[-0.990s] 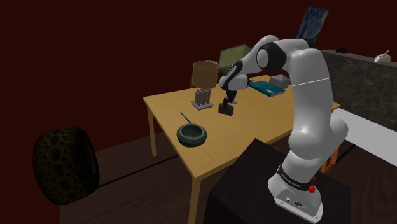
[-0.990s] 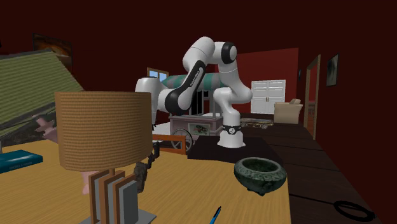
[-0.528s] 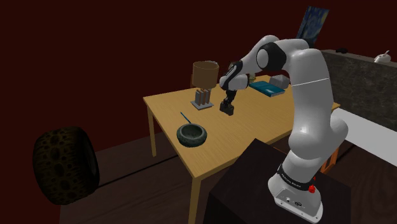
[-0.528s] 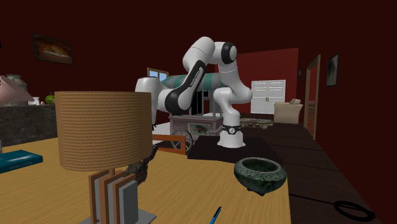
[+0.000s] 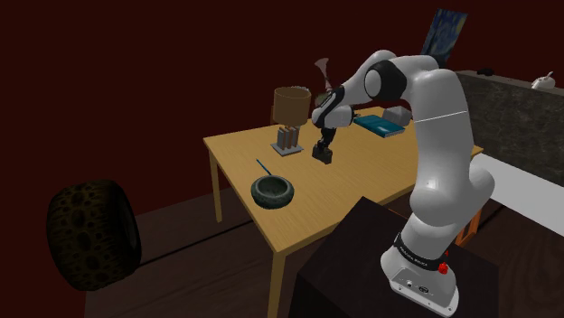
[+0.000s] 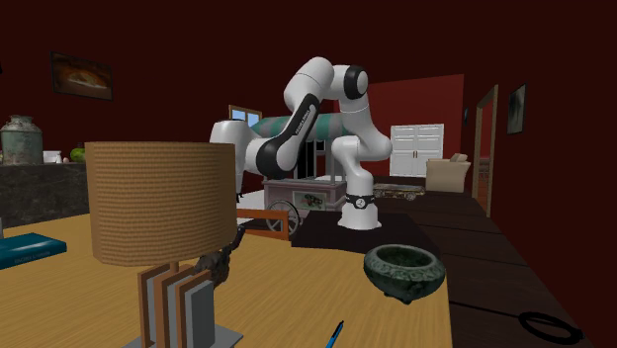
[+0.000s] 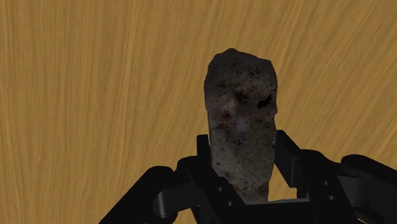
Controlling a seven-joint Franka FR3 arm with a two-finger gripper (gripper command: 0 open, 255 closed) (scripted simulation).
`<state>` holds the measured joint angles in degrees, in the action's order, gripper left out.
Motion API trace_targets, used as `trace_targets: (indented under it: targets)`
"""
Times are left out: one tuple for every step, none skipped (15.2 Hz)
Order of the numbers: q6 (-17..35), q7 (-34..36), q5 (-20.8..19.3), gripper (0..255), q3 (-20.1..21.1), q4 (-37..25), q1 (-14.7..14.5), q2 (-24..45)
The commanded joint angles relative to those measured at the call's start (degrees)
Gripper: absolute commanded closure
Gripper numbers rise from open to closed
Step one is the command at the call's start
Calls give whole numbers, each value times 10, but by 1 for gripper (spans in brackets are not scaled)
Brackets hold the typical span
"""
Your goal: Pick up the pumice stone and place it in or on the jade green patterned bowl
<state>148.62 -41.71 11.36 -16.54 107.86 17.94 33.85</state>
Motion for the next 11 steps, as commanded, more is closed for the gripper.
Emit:
trace_targets:
  targets:
    - [-5, 1, -2, 255, -2, 2, -1, -6]
    - [-10, 2, -4, 255, -4, 3, -3, -12]
    - [-15, 3, -6, 255, -6, 3, -4, -17]
    - [-21, 5, -8, 255, -8, 3, -6, -23]
    - [-26, 6, -11, 255, -10, 3, -7, -29]
    - [-31, 7, -13, 255, -12, 3, -8, -34]
    - [-37, 8, -15, 255, -13, 3, -10, -39]
    - [-42, 9, -17, 255, -15, 3, -11, -45]
    - [-48, 11, -19, 255, -17, 2, -12, -50]
    - [-54, 12, -21, 255, -18, 2, -14, -55]
    - [-59, 13, -23, 255, -20, 1, -15, -60]
